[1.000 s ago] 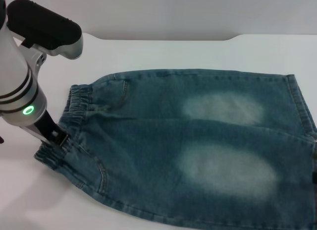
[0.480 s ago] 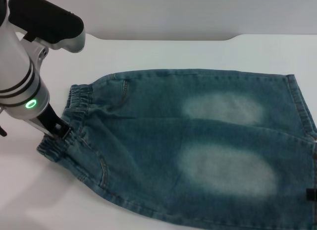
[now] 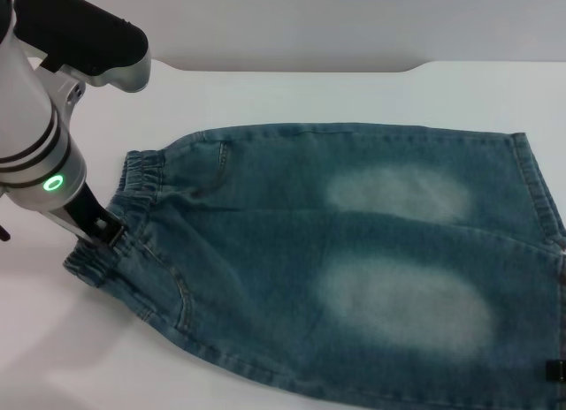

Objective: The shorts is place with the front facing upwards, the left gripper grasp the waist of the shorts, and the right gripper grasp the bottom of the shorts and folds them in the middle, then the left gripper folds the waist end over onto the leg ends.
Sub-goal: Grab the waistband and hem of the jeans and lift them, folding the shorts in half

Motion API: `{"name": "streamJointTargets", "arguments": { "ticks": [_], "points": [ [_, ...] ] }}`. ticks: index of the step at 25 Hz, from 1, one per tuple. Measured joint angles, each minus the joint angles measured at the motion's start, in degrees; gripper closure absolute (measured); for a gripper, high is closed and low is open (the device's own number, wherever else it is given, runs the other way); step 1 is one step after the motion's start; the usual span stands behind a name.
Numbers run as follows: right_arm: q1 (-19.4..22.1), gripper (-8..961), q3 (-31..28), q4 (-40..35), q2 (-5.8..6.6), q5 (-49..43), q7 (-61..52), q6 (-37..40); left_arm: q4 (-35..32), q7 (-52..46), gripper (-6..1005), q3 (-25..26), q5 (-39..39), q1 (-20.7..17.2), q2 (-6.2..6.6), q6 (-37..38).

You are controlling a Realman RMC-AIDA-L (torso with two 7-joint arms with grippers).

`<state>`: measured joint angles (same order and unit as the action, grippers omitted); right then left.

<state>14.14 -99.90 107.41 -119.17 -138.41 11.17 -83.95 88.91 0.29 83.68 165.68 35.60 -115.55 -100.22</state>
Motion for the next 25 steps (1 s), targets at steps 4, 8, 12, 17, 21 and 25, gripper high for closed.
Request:
{"name": "streamJointTargets", "arguments": {
  "ticks": [4,8,12,17,21,25],
  "points": [
    [0.0,233,0.8,-0.8,0.0,0.0,0.0,0.5,-0.1,0.4,966,0.0,0.0,0.3,-0.01,0.1],
    [-0.4,237,0.9,-2.0,-0.02,0.1,0.0,0.8,-0.3,0.6,966,0.0,0.0,0.6,-0.12,0.1],
    [-0.4,240,1.0,-2.3,-0.06,0.2,0.1,1.1,-0.6,0.7,966,0.0,0.0,0.9,-0.19,0.1],
    [-0.4,245,1.5,-2.5,-0.09,0.3,0.3,1.3,-0.8,0.8,966,0.0,0.0,1.1,-0.28,0.2],
    [-0.4,249,2.3,-2.6,-0.06,0.3,0.3,1.5,-0.9,0.9,967,0.0,0.0,1.2,-0.3,0.2],
    [-0.6,252,2.3,-3.0,-0.04,0.3,0.3,1.6,-0.9,1.1,967,0.0,0.0,1.2,-0.43,0.3]
  ]
}}
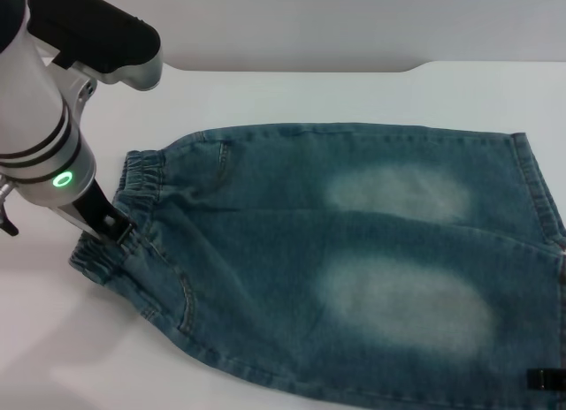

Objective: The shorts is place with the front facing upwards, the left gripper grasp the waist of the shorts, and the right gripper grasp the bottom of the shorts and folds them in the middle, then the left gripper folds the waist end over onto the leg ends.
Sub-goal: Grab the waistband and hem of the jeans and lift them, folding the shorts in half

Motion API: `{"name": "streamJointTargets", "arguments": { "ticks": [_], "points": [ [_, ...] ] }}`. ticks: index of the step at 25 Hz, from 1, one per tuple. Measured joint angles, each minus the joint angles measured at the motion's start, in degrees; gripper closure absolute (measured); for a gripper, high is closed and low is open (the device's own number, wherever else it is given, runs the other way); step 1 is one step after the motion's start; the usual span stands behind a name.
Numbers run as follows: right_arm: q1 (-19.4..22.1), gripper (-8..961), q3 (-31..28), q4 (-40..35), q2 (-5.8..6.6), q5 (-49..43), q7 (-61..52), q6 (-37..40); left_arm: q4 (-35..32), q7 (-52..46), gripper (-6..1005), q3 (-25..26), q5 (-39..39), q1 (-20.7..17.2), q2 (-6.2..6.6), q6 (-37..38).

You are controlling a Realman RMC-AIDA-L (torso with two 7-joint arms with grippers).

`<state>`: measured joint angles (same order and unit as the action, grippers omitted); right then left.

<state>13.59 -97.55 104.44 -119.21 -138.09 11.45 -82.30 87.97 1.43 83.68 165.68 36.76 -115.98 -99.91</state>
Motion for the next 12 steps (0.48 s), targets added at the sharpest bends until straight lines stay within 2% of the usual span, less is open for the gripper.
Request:
{"name": "streamJointTargets", "arguments": {
  "ticks": [12],
  "points": [
    [-0.4,264,0.8,-1.6,0.18,0.1,0.2,0.2,-0.5,0.5,967,0.0,0.0,0.0,-0.05,0.1]
  ]
}}
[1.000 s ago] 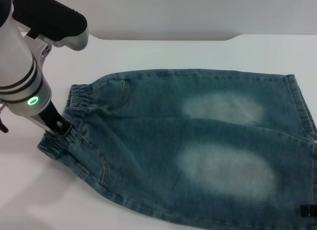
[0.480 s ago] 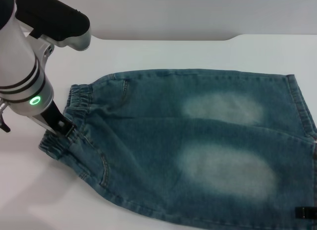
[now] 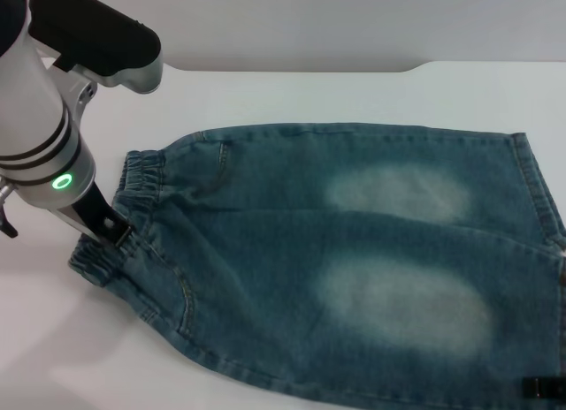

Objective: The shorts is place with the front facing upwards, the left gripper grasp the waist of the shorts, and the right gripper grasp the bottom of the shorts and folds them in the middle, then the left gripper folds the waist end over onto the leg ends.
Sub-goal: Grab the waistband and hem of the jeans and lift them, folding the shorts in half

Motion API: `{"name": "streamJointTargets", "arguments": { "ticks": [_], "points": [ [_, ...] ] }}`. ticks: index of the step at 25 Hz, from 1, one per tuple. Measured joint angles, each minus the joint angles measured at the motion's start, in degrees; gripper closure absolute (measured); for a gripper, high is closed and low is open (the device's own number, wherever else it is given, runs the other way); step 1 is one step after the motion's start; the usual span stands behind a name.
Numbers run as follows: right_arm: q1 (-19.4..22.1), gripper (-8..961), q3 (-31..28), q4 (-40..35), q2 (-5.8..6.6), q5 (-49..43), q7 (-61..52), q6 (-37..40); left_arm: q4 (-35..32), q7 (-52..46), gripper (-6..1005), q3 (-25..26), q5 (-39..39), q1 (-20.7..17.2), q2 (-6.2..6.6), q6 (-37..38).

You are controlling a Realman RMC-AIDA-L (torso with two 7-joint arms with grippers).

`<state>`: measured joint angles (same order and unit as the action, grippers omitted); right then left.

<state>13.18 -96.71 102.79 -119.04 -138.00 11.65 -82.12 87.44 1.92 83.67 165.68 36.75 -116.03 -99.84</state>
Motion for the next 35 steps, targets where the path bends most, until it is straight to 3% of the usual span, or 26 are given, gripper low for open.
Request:
{"name": "streamJointTargets", "arguments": {
  "ticks": [8,18,24,35],
  "points": [
    [-1.1,271,-0.3,-3.0,0.24,3.1,3.4,-0.6,-0.1,0.5,967,0.0,0.0,0.0,-0.07,0.0],
    [-1.4,730,-0.4,-2.4,0.2,6.0,4.9,-1.0,-0.3,0.5,968,0.4,0.0,0.0,-0.16,0.5],
    [-1.9,925,-0.7,-1.9,0.23,6.7,5.5,-1.0,-0.3,0.5,968,0.6,0.0,-0.5,-0.16,1.1],
    [-1.9,946,-4.5,4.0,0.2,9.0,6.1,-1.1,0.0,0.7,968,2.3,0.0,-1.7,0.24,3.4]
  ]
}}
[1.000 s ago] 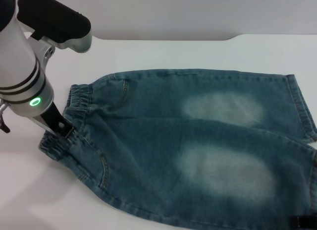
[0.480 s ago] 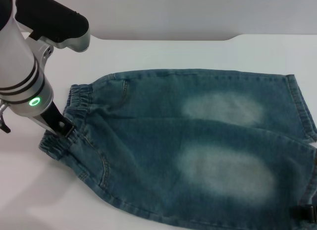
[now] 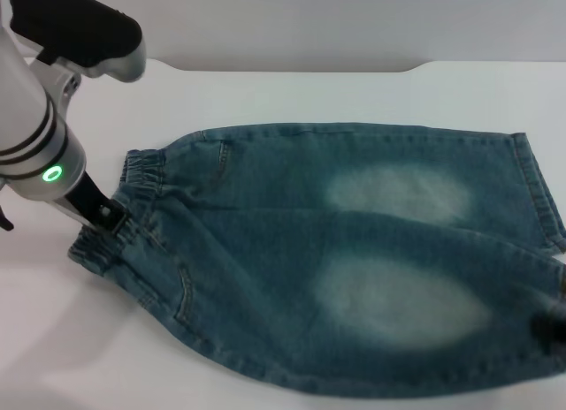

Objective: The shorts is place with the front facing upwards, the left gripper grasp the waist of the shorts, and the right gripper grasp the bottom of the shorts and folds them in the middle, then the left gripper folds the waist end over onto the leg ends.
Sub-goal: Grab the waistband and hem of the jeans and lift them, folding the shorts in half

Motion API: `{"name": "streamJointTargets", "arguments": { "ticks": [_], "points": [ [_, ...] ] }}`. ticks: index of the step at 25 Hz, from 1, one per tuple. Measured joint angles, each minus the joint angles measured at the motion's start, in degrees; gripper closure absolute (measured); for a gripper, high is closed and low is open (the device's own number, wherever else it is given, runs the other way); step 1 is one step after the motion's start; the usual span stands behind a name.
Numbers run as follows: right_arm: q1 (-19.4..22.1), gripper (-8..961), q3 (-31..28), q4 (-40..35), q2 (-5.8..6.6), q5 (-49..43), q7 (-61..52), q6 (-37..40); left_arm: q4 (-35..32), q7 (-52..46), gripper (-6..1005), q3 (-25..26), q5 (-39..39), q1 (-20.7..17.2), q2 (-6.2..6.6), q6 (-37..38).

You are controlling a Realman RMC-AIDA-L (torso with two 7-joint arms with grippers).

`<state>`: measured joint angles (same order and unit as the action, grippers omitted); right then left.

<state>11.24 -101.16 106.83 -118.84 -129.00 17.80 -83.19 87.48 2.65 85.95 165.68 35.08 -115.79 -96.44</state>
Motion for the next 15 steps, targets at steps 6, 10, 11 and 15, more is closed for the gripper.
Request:
{"name": "streamJointTargets", "arguments": {
  "ticks": [6,10,11,15],
  "points": [
    [-0.1,936,-2.7,4.0,-0.16,2.8,1.2,0.5,0.4,2.5,968,4.0,0.0,-1.6,-0.74,3.2],
    [-0.1,929,-4.7,5.3,-0.24,4.9,2.8,1.6,0.5,3.8,968,6.2,0.0,-2.9,-1.45,5.9],
    [0.0,927,-5.4,5.4,-0.23,5.7,3.1,2.0,0.5,4.1,968,6.5,-0.1,-3.2,-1.56,6.5],
    [0.3,920,-8.4,5.9,-0.24,9.0,5.5,2.8,1.2,4.7,968,7.1,-0.1,-4.4,-1.79,9.5]
  ]
}}
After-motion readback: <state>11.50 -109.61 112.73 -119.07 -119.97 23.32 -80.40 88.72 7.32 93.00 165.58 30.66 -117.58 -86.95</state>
